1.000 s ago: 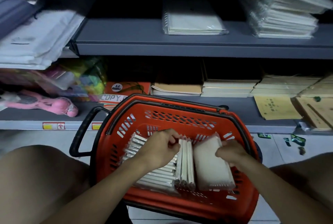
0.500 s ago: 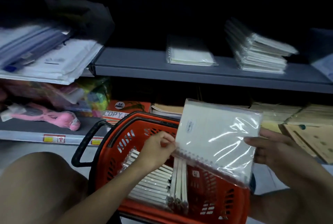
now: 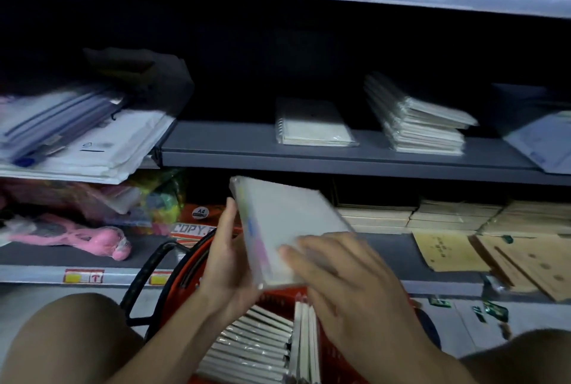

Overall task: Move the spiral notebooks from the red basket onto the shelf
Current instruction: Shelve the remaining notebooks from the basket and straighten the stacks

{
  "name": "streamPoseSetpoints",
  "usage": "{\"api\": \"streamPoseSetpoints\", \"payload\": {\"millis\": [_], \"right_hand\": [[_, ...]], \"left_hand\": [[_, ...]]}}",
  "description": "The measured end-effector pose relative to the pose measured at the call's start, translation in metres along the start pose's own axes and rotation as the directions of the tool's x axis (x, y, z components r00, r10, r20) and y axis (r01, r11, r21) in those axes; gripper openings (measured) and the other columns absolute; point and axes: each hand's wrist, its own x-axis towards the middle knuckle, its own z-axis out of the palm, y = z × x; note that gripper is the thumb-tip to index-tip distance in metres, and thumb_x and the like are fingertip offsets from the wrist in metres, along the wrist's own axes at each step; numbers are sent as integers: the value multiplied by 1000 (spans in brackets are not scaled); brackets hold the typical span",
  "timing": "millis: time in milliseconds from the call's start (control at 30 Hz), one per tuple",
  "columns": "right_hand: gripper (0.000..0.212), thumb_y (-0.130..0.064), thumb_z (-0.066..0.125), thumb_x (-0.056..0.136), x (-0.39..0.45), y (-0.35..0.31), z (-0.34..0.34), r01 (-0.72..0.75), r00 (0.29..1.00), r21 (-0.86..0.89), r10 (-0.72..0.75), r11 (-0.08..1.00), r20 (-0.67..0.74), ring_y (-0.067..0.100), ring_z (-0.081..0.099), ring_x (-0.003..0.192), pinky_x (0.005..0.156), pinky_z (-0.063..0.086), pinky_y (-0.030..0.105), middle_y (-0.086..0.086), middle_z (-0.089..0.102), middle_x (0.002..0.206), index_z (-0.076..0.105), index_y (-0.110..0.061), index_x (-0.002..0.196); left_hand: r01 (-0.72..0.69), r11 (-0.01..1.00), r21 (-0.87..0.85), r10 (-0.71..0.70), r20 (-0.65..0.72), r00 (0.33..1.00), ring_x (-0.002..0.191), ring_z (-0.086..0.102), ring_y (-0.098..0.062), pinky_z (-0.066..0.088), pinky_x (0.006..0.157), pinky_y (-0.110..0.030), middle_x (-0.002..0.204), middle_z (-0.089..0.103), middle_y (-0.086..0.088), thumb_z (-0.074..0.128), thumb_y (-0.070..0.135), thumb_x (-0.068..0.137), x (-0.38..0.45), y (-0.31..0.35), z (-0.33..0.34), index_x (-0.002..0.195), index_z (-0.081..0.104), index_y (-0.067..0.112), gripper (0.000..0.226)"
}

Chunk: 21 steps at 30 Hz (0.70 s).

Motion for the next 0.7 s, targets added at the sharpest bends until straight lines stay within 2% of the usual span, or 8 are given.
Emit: {"api": "streamPoseSetpoints", "payload": {"millis": [100, 267, 367, 500, 567, 600, 633, 700], "right_hand": [[59, -10, 82, 68, -4, 1, 15, 96, 995, -56, -95, 994, 21, 23, 52, 112, 93, 42, 42, 3, 66, 124, 65, -22, 123], [56, -14, 73, 75, -11, -3, 32, 69, 997, -26, -68, 997, 44, 24, 50, 114, 98, 38, 40, 2, 62, 125, 54, -22, 127], [47, -25, 58, 81, -15, -7, 40, -49, 998, -18, 49, 999, 39, 24, 51, 115, 97, 44, 37, 1, 59, 127, 52, -22, 128], [62, -28, 73, 75, -15, -13, 46, -265, 962, -11, 265, 964, 65, 17, 52, 117, 88, 56, 33, -3, 56, 131, 53, -23, 134], [47, -20, 63, 89, -12, -10, 43, -402, 908, 173, 416, 899, -46, 8, 61, 112, 87, 58, 28, -11, 62, 130, 57, -30, 134], [36, -19, 60, 95, -8, -7, 39, -494, 830, 359, 552, 791, -74, 6, 66, 104, 82, 59, 27, -13, 68, 121, 63, -35, 127], [27, -19, 60, 97, -3, -3, 35, -563, 696, 593, 717, 575, -35, 11, 70, 97, 78, 60, 32, -10, 74, 108, 69, -35, 115], [15, -14, 62, 96, 2, 8, 25, -480, 393, 876, 882, -43, 259, 28, 73, 96, 83, 59, 44, 4, 78, 97, 72, -21, 104]], "left_hand": [[43, 994, 105, -42, -6, 999, 119, 58, -40, 54, 91, -46, 137, 57, -27, 36, 62, 97, 0, 2, -5, 137, 57, 6, 73], [107, 977, 185, -89, -106, 990, 107, 62, -37, 53, 85, -42, 129, 63, -26, 54, 30, 91, 3, -1, -18, 135, 57, 2, 53], [67, 967, 245, -36, -130, 991, 104, 67, -36, 53, 86, -42, 121, 69, -23, 58, 26, 87, 6, -2, -20, 128, 61, 2, 48], [12, 954, 300, 18, -97, 995, 123, 60, -37, 48, 104, -48, 131, 64, -18, 69, 31, 83, 11, -6, -19, 135, 57, 5, 59], [-15, 970, 242, 29, -53, 998, 122, 59, -33, 44, 108, -48, 133, 61, -16, 74, 42, 81, 14, -9, -22, 138, 54, 8, 70], [-33, 967, 253, 37, -10, 999, 120, 60, -30, 45, 107, -48, 132, 63, -15, 75, 44, 81, 15, -11, -23, 138, 55, 13, 68], [-53, 951, 304, 49, 21, 999, 122, 61, -26, 46, 106, -48, 133, 64, -11, 71, 40, 85, 17, -14, -25, 138, 55, 20, 59], [-132, 860, 492, 143, 16, 990, 127, 59, -18, 46, 107, -43, 136, 64, 0, 66, 26, 91, 17, -20, -25, 136, 57, 28, 46]]}}
